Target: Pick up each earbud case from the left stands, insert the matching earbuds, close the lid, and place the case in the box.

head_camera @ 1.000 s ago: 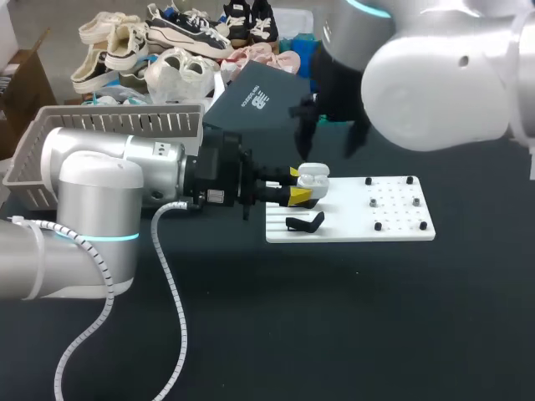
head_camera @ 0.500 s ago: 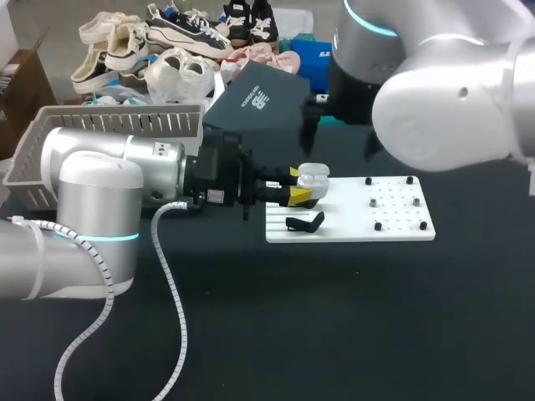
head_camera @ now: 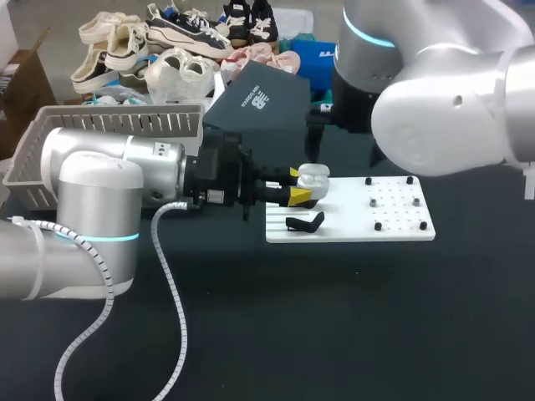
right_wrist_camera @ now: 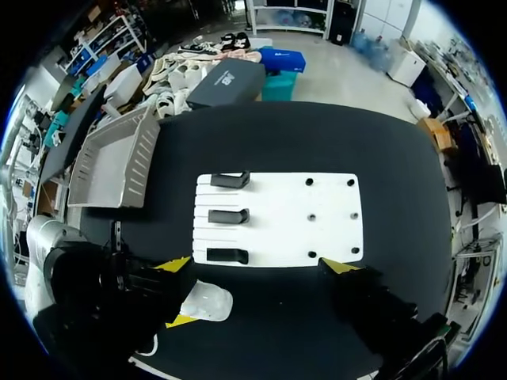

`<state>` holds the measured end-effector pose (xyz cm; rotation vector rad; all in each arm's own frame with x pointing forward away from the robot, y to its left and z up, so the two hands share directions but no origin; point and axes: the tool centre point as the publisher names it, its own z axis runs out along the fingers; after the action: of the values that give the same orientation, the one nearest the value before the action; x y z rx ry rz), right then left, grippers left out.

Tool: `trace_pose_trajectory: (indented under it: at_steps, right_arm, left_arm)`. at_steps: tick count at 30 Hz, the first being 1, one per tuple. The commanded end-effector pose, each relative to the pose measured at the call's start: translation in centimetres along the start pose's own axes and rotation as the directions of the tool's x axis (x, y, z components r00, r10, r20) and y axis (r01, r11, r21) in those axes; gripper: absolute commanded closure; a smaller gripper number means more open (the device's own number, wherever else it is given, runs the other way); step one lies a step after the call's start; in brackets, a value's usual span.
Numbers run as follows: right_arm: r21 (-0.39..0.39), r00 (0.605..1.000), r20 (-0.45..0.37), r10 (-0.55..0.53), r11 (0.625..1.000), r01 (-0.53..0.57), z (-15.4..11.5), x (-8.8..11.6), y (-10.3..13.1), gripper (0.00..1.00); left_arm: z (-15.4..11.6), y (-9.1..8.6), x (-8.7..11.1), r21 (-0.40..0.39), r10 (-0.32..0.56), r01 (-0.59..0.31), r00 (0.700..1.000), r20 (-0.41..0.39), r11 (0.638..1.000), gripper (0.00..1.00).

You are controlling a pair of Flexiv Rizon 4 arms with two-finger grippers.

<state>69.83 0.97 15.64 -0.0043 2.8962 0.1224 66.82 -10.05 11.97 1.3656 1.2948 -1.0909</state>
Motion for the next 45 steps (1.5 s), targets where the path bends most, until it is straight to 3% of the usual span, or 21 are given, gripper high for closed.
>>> trace_pose_trajectory:
  at_steps: [1,7,14,20,23,31,37,45]
  right_arm:
    - [-0.001,1.0,0.005,-0.008,1.0,0.008,-0.7,1.0,-0.2,0.0]
    - [0.002,1.0,0.007,-0.024,1.0,0.024,-0.8,1.5,-0.4,0.0]
    - [-0.046,0.995,0.098,-0.009,0.999,0.014,-2.3,1.5,-1.7,0.0]
    - [-0.096,0.992,0.105,-0.077,0.992,0.087,-3.5,2.8,-2.9,0.0]
    - [-0.123,0.989,0.074,-0.124,0.984,0.133,-3.3,3.8,-3.7,0.0]
    - [-0.164,0.99,0.079,-0.116,0.978,0.128,-2.8,4.4,-4.5,0.0]
    - [-0.164,0.99,0.079,-0.116,0.978,0.128,-2.8,4.4,-4.5,0.0]
    - [-0.164,0.99,0.079,-0.116,0.978,0.128,-2.8,4.4,-4.5,0.0]
  left_arm:
    - [0.0,-0.1,0.0,-0.007,0.002,-0.002,1.0,0.001,1.0,1.0]
    - [0.0,-0.1,0.0,-0.007,0.002,-0.002,1.0,0.001,1.0,1.0]
    - [0.0,-0.1,0.0,-0.007,0.002,-0.002,1.0,0.001,1.0,1.0]
    - [-4.5,0.5,0.2,-0.087,-0.05,0.048,0.999,-0.016,0.995,1.0]
    - [-8.3,0.9,0.5,-0.163,-0.1,0.096,0.995,-0.014,0.982,1.0]
    - [-14.5,1.3,0.1,-0.32,-0.142,0.126,0.99,-0.025,0.939,1.0]
    - [-18.3,2.1,-0.1,-0.439,-0.198,0.152,0.978,-0.062,0.886,1.0]
    - [-22.9,4.9,0.5,-0.595,-0.297,0.156,0.943,-0.147,0.789,1.0]
